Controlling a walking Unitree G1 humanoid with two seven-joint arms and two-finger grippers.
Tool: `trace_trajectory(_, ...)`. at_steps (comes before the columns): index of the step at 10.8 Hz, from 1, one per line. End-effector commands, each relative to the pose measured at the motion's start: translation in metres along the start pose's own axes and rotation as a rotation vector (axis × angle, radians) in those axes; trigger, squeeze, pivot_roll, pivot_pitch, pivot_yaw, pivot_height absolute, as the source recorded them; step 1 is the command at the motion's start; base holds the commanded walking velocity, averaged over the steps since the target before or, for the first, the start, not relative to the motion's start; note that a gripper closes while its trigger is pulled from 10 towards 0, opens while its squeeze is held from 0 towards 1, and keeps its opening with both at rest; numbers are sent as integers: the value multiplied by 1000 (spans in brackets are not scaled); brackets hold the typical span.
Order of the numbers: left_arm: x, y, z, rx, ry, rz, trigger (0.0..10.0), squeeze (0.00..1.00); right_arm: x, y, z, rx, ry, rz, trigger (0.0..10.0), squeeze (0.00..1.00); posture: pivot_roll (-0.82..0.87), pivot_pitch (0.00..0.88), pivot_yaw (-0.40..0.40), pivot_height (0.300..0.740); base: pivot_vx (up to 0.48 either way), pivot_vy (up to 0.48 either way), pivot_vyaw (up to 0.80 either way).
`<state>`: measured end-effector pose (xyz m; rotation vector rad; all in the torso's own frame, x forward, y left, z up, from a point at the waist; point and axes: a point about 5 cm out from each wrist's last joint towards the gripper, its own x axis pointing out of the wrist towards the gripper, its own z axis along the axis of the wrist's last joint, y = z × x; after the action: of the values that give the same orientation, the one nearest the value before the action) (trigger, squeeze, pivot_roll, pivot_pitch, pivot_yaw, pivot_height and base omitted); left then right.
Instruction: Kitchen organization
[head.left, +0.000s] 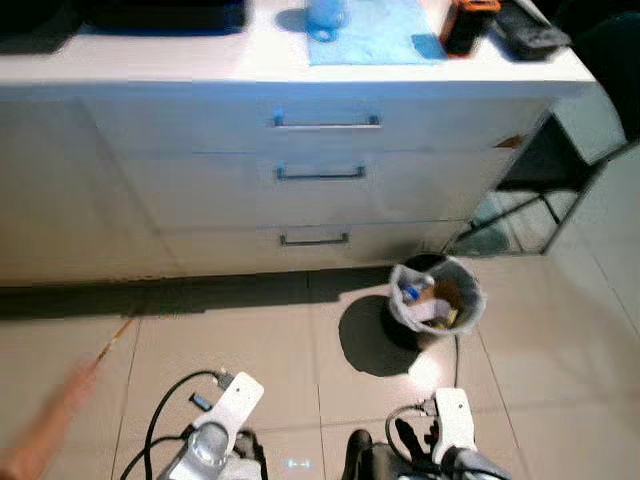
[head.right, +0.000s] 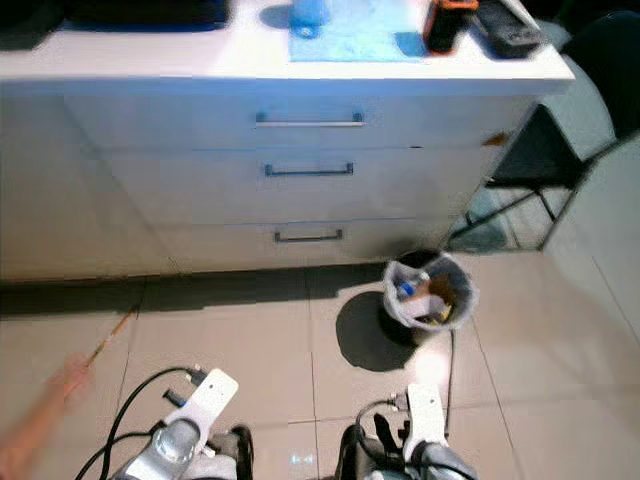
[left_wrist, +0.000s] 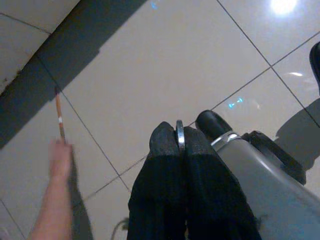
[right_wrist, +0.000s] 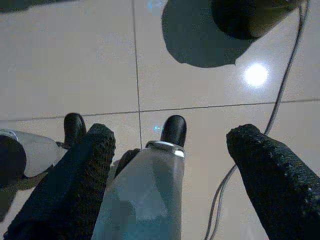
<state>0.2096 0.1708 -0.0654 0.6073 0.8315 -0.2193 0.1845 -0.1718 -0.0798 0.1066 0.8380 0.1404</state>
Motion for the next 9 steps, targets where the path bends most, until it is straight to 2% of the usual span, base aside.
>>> trace_trajectory(1,-1,-5,-2,-4,6,-19,10000,0,-4,-3,-11,11,40,-8,10000,0,77,200,-44,740,0,0,-800)
trace_trajectory(9,-1,-2,-1,-12,13,-19,10000,0,-2,-2,-9,13,37,-3,10000,0,71,202,-40,740,0,0,-800)
